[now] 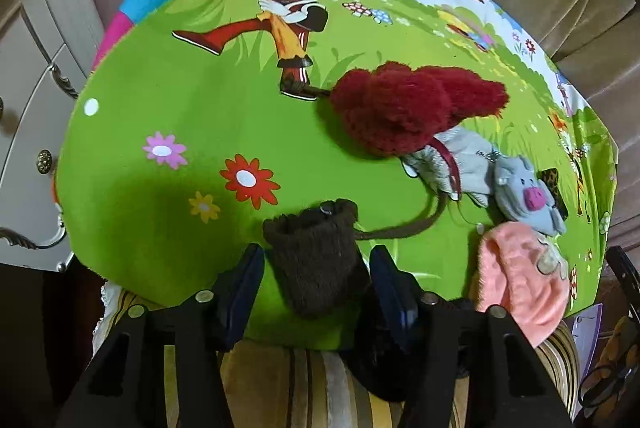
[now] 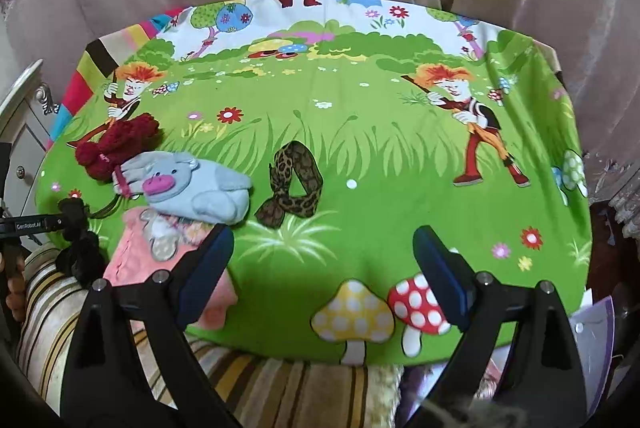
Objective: Organize soft objects
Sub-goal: 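Grasp the brown knit pouch with the left tool while the right tool grasps the leopard scarf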
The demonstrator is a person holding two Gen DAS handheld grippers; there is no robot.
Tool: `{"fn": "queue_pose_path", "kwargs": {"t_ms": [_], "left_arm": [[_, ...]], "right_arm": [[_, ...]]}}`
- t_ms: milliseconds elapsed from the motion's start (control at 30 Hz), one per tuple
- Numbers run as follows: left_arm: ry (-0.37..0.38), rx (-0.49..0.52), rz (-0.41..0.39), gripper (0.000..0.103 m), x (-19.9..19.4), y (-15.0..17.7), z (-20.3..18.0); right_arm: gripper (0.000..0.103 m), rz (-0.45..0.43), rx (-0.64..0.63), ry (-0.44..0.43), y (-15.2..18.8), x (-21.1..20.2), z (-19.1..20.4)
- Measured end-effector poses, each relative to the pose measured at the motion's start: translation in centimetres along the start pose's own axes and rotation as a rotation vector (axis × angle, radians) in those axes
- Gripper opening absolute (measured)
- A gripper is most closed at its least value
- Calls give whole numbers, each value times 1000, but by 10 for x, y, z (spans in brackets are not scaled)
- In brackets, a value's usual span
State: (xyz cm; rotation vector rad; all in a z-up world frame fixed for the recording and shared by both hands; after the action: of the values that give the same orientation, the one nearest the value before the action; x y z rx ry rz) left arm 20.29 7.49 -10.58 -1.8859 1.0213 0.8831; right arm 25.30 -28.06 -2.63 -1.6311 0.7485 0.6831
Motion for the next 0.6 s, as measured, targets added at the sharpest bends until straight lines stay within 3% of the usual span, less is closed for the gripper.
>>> {"fn": "queue_pose_path", "kwargs": {"t_ms": [167, 400, 600], "left_arm": [[3, 6, -1, 43, 5, -4, 0], [5, 18, -29, 29, 4, -7, -2], [-23, 72, -101, 27, -7, -7, -12]], "right_arm": [[92, 29, -16, -2, -11, 28, 10], [82, 87, -36, -13, -18, 67, 25], [71, 124, -46, -18, -22, 91, 34]]}}
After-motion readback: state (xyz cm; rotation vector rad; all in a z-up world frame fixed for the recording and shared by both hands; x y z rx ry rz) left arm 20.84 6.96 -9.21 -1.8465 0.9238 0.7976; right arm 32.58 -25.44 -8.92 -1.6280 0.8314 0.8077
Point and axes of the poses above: each gripper's, at about its wrist camera, not at the fingertips, and x roughly the way its jaws point, z to its left, y to its underside, the point moved 6 cm from there along x, roughly the way its jaws point, and after that the axes turned 14 degrees about y, right-handed, at the moved point
